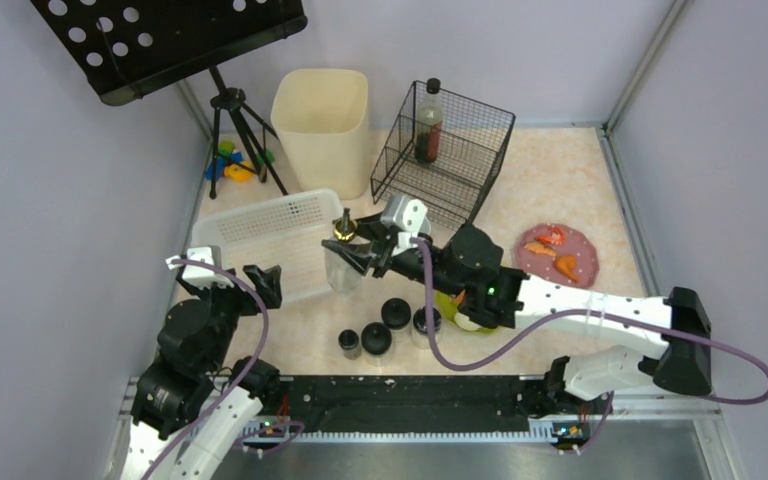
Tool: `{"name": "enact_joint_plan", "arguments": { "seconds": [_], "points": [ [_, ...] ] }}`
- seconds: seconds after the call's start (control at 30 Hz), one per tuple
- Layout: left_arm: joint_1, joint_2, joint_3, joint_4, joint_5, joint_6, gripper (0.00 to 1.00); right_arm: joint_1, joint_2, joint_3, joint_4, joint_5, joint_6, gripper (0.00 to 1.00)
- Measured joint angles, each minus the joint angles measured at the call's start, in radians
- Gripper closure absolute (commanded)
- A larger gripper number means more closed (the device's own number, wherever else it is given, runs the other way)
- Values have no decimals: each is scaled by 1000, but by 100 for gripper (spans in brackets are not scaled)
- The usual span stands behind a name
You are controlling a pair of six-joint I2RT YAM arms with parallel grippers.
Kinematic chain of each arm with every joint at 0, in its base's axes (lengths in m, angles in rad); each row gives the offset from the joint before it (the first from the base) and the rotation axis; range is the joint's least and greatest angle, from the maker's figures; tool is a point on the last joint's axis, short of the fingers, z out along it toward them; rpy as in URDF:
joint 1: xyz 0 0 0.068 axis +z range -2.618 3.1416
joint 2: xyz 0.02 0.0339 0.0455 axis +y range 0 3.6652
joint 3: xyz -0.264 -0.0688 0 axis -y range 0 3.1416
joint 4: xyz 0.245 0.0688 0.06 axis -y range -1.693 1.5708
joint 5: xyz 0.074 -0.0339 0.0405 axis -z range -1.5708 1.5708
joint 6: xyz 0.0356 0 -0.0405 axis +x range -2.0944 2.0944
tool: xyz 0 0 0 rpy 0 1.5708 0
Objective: Clear the kitchen counter
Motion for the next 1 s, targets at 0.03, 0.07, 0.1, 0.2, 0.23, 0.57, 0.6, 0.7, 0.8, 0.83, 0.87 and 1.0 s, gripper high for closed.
{"name": "enact_joint_plan", "arguments": {
  "seconds": [0.03,0.07,0.1,0.2,0.23,0.57,0.6,0.7,0.8,0.83,0.87,1.0],
  "points": [
    [0,0,0,0,0,0,1,0,-22,21,-32,29,-13,100],
    [0,0,0,0,0,0,1,0,-35,36,-53,51,-24,100],
    [0,0,0,0,0,0,1,0,-48,58,-83,85,-39,100],
    [0,0,0,0,0,0,1,-1,-63,129,-160,178,-96,100],
    [0,0,0,0,0,0,1,-4,-63,157,-187,215,-120,100],
    [0,0,0,0,0,0,1,-285,-22,366,-355,355,-158,100],
    [0,0,0,0,0,0,1,-326,-6,391,-364,370,-154,100],
    [0,0,0,0,0,0,1,-414,49,468,-383,422,-147,100],
    [0,0,0,0,0,0,1,-471,121,550,-388,463,-136,100],
    [0,0,0,0,0,0,1,-486,144,574,-386,477,-130,100],
    [0,-1,0,0,0,0,1,-498,164,590,-380,489,-129,100],
    [0,-7,0,0,3,0,1,-559,244,632,-336,546,-126,100]
  ]
}}
